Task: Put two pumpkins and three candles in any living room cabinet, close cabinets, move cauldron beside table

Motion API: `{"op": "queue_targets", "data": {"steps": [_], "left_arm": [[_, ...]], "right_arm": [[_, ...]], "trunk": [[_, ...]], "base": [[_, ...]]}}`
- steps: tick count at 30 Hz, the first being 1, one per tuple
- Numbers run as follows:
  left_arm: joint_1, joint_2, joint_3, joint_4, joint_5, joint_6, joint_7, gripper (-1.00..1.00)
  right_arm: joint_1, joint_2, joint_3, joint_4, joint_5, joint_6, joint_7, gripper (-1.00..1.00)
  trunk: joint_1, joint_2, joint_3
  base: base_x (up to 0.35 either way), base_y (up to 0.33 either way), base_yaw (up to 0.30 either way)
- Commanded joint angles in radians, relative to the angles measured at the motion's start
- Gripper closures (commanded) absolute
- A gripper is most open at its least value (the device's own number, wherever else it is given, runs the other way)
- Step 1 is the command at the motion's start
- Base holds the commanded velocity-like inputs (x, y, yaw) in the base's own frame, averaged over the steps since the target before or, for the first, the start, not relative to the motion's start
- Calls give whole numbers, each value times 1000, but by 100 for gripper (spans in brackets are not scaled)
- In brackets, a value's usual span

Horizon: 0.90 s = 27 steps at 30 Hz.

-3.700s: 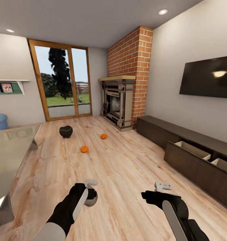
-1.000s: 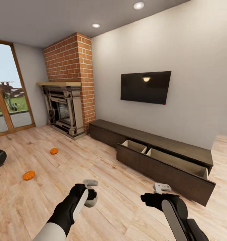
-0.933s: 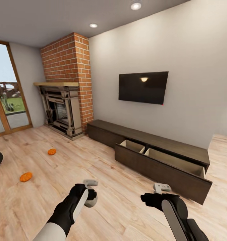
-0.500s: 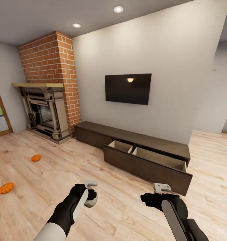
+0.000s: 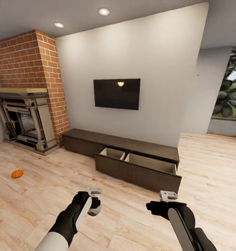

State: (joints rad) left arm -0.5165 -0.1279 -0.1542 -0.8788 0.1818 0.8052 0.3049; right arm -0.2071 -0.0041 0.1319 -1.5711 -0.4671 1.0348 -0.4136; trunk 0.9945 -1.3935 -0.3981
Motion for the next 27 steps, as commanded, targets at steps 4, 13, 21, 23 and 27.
{"op": "queue_targets", "data": {"steps": [4, 13, 21, 23, 27], "left_arm": [[0, 1, -2, -2, 4, 5, 8, 100], [0, 1, -2, -2, 4, 5, 8, 100], [0, 1, -2, -2, 4, 5, 8, 100], [0, 1, -2, -2, 4, 5, 8, 100], [0, 1, -2, -2, 4, 5, 8, 100]], "right_arm": [[-1, -1, 2, -1, -8, 3, -10, -100], [0, -1, 2, -1, -8, 4, -10, -100], [0, -1, 2, -1, -8, 4, -10, -100], [0, -1, 2, 0, -8, 4, -10, -100], [0, -1, 2, -1, -8, 4, -10, -100]], "trunk": [[-15, 28, 11], [-50, 91, 40], [-81, 147, 65], [-88, 161, 71], [-104, 189, 84]], "base": [[0, 0, -262], [0, 0, -262], [0, 0, -249], [0, 0, -225], [0, 0, -181]]}}
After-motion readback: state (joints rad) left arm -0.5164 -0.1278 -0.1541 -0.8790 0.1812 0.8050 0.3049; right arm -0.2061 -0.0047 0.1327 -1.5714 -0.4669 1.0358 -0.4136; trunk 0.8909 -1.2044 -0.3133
